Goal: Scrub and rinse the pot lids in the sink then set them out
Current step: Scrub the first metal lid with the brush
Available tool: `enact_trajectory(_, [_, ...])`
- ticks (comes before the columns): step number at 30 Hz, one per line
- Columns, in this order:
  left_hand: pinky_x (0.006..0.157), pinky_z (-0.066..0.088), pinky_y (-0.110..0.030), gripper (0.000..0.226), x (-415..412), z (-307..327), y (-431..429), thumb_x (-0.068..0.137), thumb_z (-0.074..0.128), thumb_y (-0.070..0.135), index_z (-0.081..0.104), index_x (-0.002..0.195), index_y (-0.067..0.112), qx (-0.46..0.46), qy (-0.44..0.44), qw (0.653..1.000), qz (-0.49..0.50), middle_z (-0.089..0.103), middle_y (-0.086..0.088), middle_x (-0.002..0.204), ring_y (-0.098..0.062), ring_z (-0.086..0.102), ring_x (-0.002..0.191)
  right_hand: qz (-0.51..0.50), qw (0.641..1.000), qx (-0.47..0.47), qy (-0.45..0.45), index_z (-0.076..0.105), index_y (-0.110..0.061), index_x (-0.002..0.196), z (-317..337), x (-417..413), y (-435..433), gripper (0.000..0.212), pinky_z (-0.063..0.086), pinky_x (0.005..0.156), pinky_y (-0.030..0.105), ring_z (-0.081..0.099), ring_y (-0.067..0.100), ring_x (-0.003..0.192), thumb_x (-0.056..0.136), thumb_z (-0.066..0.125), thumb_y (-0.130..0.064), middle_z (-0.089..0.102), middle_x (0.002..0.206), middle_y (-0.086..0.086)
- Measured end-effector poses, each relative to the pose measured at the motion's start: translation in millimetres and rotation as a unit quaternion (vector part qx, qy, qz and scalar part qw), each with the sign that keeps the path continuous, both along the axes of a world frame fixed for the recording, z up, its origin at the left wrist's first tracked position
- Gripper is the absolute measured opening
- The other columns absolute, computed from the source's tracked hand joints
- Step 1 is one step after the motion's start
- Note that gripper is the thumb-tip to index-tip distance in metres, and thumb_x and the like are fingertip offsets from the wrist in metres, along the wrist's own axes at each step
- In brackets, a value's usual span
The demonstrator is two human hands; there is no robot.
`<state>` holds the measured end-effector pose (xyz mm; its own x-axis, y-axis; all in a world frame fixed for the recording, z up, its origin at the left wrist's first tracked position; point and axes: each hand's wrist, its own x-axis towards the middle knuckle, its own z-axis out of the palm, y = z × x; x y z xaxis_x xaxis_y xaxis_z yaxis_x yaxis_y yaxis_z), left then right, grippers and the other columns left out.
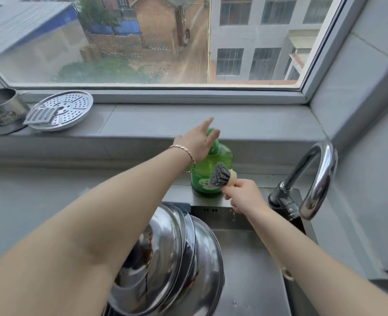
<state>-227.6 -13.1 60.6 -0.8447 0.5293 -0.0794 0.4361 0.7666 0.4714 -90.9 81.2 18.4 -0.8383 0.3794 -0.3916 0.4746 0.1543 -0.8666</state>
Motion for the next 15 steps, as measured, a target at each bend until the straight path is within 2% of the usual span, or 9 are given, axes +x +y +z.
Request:
enact_trajectory(2, [0.104, 0.035, -0.045, 0.054, 22, -5, -25, 0.098, 0.026, 0.047, 0.026, 0.144, 0.019, 0.080, -0.013, 0.994, 0.079, 0.043, -0.008, 0.143, -0.026, 0.046, 0.126, 0.039, 0.996, 0.078, -0.003, 0.050, -0.008, 0.058, -2, 17, -1, 0.023, 0.029, 0.054, 0.027, 0.038, 0.020, 0.055, 0.081, 0.057, -0.009, 0.048, 0.060, 0.008])
enact_trajectory(3, [0.101, 0.038, -0.043, 0.048, 36, -11, -41, 0.098, 0.031, 0.042, 0.034, 0.138, 0.015, 0.069, -0.012, 0.992, 0.100, 0.047, -0.010, 0.138, -0.028, 0.049, 0.121, 0.058, 0.992, 0.109, -0.005, 0.049, -0.009, 0.058, -2, 26, -3, 0.023, 0.029, 0.055, 0.029, 0.039, 0.020, 0.058, 0.080, 0.057, -0.011, 0.048, 0.058, 0.008])
enact_trajectory(5, [0.091, 0.045, -0.039, 0.036, 69, -29, -79, 0.095, 0.038, 0.033, 0.045, 0.125, 0.014, -0.068, -0.014, 0.993, 0.093, 0.053, -0.010, 0.126, -0.029, 0.054, 0.109, 0.090, 0.984, 0.155, -0.011, 0.048, -0.013, 0.056, -4, 47, -7, 0.028, 0.030, 0.053, 0.029, 0.042, 0.020, 0.058, 0.082, 0.058, -0.015, 0.049, 0.055, 0.002])
enact_trajectory(7, [0.082, 0.045, -0.037, 0.033, 102, -49, -117, 0.092, 0.039, 0.031, 0.046, 0.121, 0.016, -0.199, -0.029, 0.975, 0.098, 0.053, -0.009, 0.121, -0.027, 0.054, 0.105, 0.116, 0.976, 0.183, -0.024, 0.049, -0.017, 0.057, -7, 66, -11, 0.029, 0.033, 0.051, 0.022, 0.045, 0.013, 0.055, 0.084, 0.059, -0.019, 0.051, 0.054, -0.006])
enact_trajectory(10, [0.082, 0.044, -0.037, 0.035, 139, -70, -159, 0.093, 0.035, 0.039, 0.043, 0.122, 0.020, -0.295, -0.027, 0.944, 0.145, 0.047, -0.009, 0.124, -0.028, 0.051, 0.110, 0.145, 0.967, 0.205, -0.044, 0.055, -0.018, 0.066, -17, 90, -18, 0.019, 0.032, 0.047, 0.012, 0.046, 0.010, 0.059, 0.085, 0.057, -0.017, 0.051, 0.058, -0.010])
enact_trajectory(13, [0.084, 0.043, -0.040, 0.033, 154, -87, -180, 0.094, 0.036, 0.042, 0.042, 0.119, 0.021, -0.284, -0.058, 0.941, 0.176, 0.041, -0.012, 0.126, -0.033, 0.046, 0.112, 0.154, 0.964, 0.208, -0.059, 0.050, -0.018, 0.064, -24, 108, -24, 0.021, 0.031, 0.048, 0.015, 0.046, 0.013, 0.060, 0.084, 0.055, -0.015, 0.052, 0.059, -0.007])
enact_trajectory(15, [0.087, 0.043, -0.040, 0.031, 151, -97, -189, 0.094, 0.039, 0.040, 0.043, 0.117, 0.019, -0.212, -0.091, 0.951, 0.205, 0.044, -0.015, 0.122, -0.037, 0.049, 0.107, 0.155, 0.962, 0.215, -0.062, 0.049, -0.019, 0.064, -26, 118, -27, 0.020, 0.031, 0.051, 0.019, 0.046, 0.016, 0.064, 0.084, 0.053, -0.014, 0.051, 0.061, -0.007])
